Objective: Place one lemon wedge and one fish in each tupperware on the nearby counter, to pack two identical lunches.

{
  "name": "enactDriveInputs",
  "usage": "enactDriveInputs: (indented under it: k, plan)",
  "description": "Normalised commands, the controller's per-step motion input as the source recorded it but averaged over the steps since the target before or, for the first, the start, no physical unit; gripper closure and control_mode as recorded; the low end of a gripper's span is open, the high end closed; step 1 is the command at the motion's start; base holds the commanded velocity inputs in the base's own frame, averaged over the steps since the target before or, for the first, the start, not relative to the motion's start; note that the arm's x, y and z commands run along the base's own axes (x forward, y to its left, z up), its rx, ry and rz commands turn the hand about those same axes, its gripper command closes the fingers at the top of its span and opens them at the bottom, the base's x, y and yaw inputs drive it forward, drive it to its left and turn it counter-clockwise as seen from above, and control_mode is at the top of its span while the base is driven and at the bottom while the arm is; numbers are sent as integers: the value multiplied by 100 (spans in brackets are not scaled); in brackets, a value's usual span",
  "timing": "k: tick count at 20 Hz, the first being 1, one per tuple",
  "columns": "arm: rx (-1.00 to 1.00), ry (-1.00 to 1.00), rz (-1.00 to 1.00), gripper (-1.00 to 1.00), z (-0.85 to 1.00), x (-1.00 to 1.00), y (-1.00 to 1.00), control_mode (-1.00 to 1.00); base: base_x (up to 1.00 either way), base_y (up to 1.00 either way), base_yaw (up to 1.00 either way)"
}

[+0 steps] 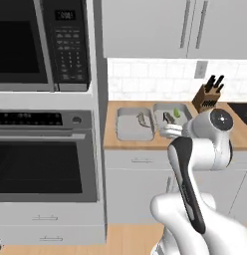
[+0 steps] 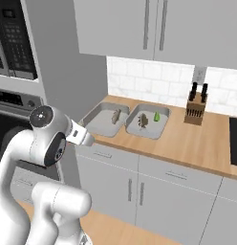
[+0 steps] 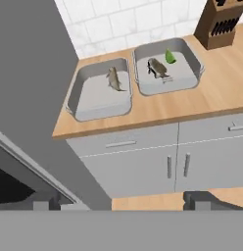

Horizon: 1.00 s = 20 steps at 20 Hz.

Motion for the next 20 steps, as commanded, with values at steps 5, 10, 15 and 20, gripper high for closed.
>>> enactDriveInputs:
  k: [5, 10, 15, 20]
  plan:
    - [0, 0, 0, -100, 0, 0, 0, 100, -98, 70, 8]
    - [0, 0, 0, -100, 0, 0, 0, 100, -34, 100, 6]
    - [0, 0, 0, -100, 0, 0, 0, 100, 26, 100, 3]
    - [0, 0, 0, -100, 0, 0, 0, 100, 78, 100, 0]
